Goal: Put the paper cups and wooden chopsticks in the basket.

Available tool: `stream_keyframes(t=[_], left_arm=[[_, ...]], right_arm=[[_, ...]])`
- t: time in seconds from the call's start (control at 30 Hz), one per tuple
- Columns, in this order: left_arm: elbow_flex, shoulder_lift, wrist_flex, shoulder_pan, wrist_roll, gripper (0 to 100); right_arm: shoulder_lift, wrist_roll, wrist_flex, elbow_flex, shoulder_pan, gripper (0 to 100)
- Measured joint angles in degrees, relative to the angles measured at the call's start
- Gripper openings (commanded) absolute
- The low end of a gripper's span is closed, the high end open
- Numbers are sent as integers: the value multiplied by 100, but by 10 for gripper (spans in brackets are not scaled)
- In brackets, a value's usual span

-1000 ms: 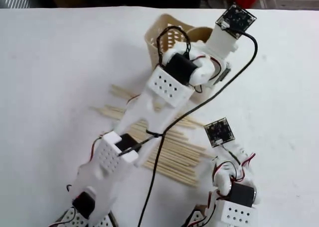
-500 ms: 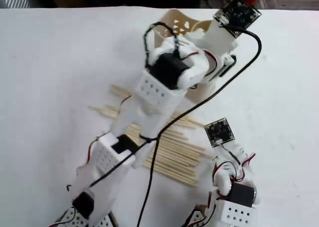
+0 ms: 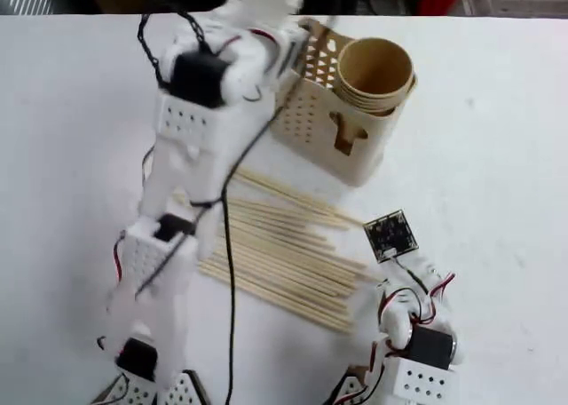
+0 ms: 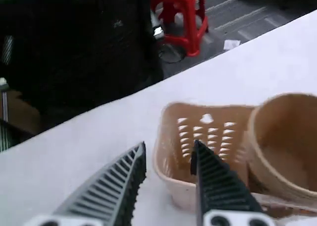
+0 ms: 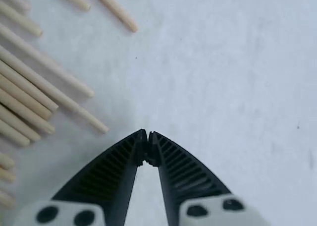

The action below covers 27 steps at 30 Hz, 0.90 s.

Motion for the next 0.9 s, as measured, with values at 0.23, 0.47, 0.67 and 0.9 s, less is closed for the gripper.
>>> stream_keyframes(t=[0.23,0.47,0.67,0.9], left_arm=[[44,958,-580,-176,53,162],[44,1635,-677,-176,70,137],[18,1741,-571,-167,79,24],[26,1424,158,-158,132,22]], right_arm=[[0,0,0,0,0,18],[0,0,0,0,0,18],[0,-9,0,0,0,18],[0,-9,0,0,0,18]])
